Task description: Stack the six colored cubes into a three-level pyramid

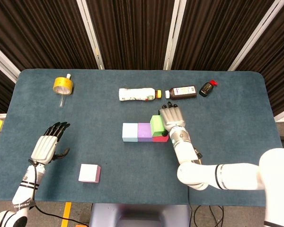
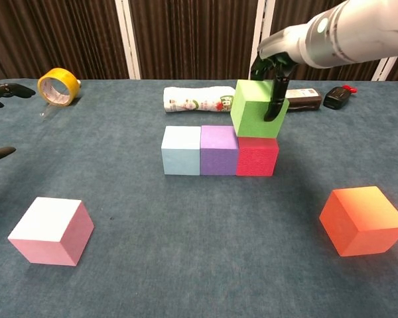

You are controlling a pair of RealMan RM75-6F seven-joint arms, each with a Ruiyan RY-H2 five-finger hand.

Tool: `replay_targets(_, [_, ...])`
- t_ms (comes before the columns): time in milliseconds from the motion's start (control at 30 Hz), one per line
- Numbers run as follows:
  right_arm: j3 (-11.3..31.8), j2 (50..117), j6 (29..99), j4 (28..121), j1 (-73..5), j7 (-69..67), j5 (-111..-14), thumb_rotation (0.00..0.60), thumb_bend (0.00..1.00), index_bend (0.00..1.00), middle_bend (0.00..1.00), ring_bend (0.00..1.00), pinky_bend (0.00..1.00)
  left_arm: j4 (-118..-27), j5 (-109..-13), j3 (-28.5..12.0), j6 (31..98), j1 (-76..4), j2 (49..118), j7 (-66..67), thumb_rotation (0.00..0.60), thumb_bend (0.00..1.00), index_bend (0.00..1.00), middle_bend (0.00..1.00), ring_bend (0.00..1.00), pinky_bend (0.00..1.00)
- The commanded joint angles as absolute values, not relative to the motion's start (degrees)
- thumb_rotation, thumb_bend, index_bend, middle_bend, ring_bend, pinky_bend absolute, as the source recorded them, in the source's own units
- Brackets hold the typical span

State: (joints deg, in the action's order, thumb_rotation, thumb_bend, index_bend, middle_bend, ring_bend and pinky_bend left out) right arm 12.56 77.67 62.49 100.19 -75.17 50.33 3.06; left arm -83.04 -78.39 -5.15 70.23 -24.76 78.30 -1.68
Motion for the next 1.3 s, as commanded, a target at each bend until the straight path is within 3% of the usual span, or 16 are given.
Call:
replay_targets(33, [13.25, 79.36, 63.75, 98.80, -76.39, 52.12, 5.06, 0.600, 0.36, 0.63, 0.26, 0.13, 0.25, -82.57, -78.73, -5.12, 70.15, -24.66, 78.55, -2.30, 0.600, 0.33, 0.10, 0.07, 0.03, 0.13])
replay_targets(767, [18.66, 86.95, 72.20, 94.73, -78.89, 59.44, 11.50, 0.600, 0.36, 0.61, 0.26, 0.13, 0.25, -76.99, -80.98, -4.82, 70.05, -23.78, 79.98, -9.25, 0.600, 0.33, 0.10, 0.06, 0.02, 0.13])
replay_targets(1300, [22.34, 90.71, 73.96, 91.45, -77.89, 63.54, 11.92, 0.600, 0.36, 0.60, 0.26, 0.13, 0.25, -74.39, -81.69, -4.75, 69.53, -23.62, 80.79, -12.20, 0.600, 0.33, 0.09, 0.06, 0.02, 0.13])
